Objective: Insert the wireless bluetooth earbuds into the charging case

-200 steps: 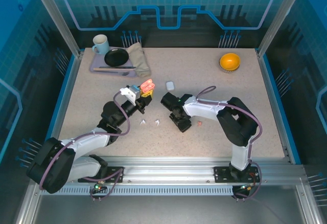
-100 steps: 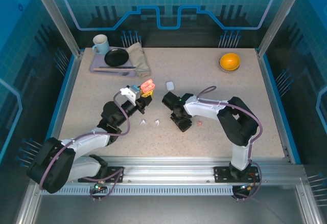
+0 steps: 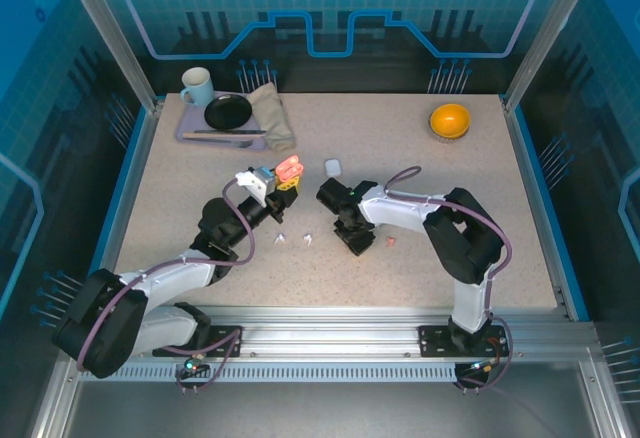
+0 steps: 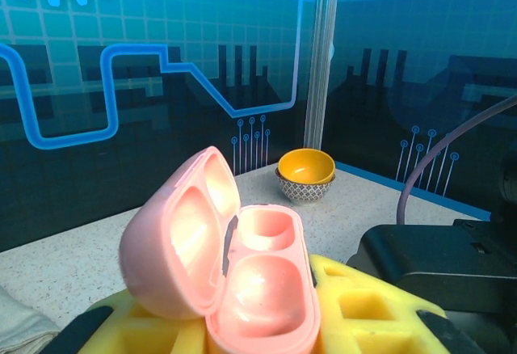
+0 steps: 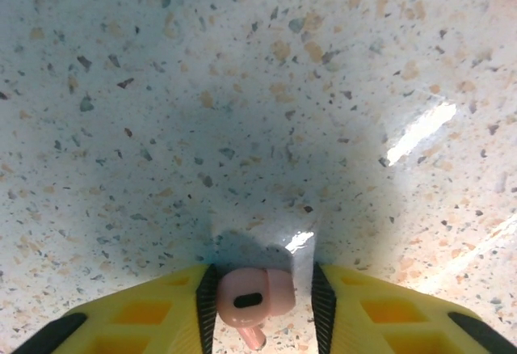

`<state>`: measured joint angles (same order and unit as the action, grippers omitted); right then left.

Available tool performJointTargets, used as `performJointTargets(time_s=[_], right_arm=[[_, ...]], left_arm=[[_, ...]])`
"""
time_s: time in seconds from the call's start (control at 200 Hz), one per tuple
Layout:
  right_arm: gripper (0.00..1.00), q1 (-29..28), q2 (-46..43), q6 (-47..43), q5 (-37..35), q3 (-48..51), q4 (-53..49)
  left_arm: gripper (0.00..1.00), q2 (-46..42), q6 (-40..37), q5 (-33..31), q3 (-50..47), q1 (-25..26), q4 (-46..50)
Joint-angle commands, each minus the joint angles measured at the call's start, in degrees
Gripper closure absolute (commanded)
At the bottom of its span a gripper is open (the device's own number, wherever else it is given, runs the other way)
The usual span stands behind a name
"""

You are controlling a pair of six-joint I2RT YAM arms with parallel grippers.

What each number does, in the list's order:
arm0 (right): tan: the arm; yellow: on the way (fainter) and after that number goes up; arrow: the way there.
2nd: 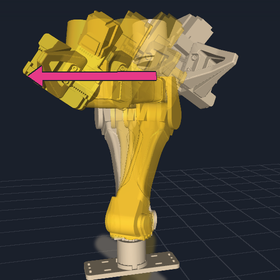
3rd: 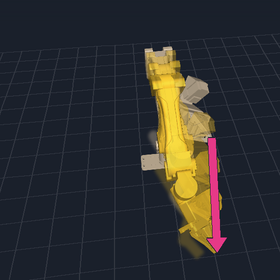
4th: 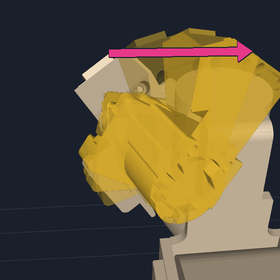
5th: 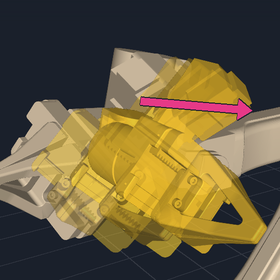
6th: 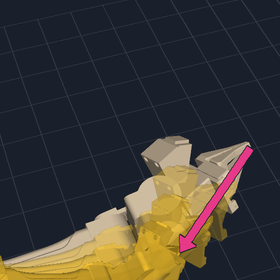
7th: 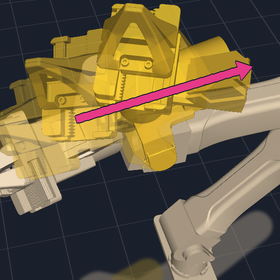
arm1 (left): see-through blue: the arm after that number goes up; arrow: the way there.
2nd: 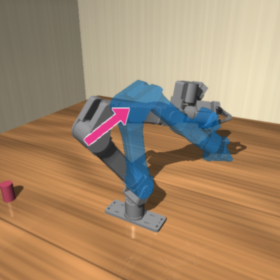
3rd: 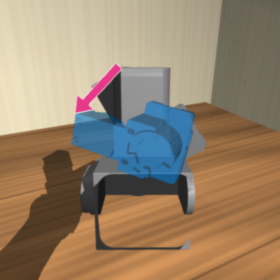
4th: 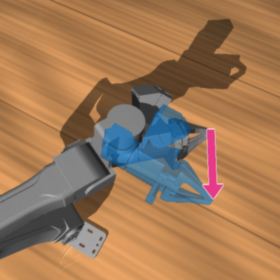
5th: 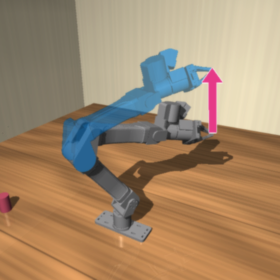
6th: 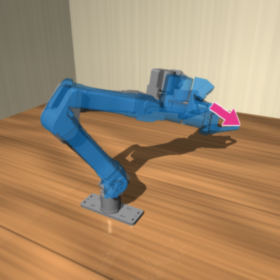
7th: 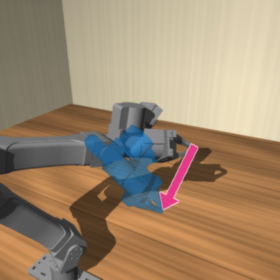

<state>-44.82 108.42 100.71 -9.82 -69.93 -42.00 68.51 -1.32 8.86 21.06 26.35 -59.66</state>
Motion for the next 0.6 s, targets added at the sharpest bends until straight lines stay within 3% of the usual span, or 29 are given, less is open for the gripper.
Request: performJointTargets(time_s=[0.0,0.245,0.595], right_arm=[[0.64,1.1,1.7,-0.4,-1.0,-1.3,2.5],[0.67,1.1,1.5,-2.4,-1.4,-1.3,2.5],[0.70,1.0,-0.9,-12.0,-4.8,-0.3,2.8]], left_arm=[[1.00,-0.3,1.2,1.2,1.1,-0.4,-0.5],[1.00,-0.3,1.3,1.4,1.3,-0.4,-0.2],[1.00,-0.8,1.2,1.9,1.7,-0.4,0.7]])
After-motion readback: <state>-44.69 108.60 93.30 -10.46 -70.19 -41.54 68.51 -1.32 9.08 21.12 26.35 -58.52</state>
